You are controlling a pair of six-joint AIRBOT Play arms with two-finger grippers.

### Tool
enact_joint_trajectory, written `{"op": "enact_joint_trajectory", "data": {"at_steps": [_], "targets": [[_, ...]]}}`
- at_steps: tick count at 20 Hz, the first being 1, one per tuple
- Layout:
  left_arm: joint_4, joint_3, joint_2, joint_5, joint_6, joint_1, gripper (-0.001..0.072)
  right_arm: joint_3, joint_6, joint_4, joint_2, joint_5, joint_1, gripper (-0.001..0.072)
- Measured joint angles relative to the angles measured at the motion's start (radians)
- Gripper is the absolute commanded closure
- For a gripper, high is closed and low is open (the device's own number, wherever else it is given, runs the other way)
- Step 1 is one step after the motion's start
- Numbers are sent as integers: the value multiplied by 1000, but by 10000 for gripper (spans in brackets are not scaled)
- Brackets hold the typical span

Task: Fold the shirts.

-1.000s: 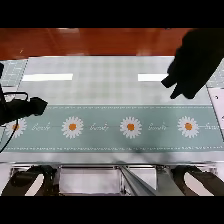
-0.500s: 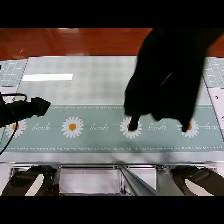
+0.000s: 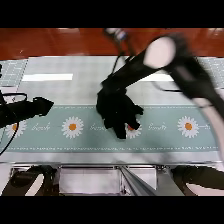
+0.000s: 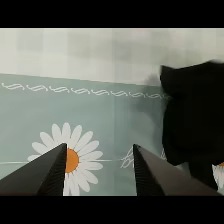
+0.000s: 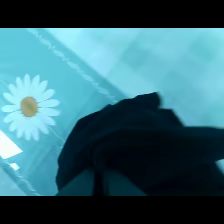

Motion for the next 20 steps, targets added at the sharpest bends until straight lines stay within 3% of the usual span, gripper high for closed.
{"op": "enact_joint_trajectory", "data": {"at_steps": [1, 6, 11, 14, 17, 20], "targets": [[-1, -1, 0, 2, 0, 0, 200, -8, 7, 42, -43, -30, 7, 287], [-32, -50, 0, 24, 0, 0, 200, -3, -26, 190, -137, -40, -82, 300], [-169, -151, -7, -8, 18, 0, 200, -31, -59, 152, 5, 114, -432, 304], [-252, -244, -37, -39, 53, 0, 200, -231, -83, 116, 147, 127, -655, 304], [-335, -337, -114, -4, 84, 0, 200, -526, -149, 187, 288, 53, -842, 304], [-532, -391, -249, 94, 217, -18, 200, -761, -236, 284, 381, 1, -954, 304]]}}
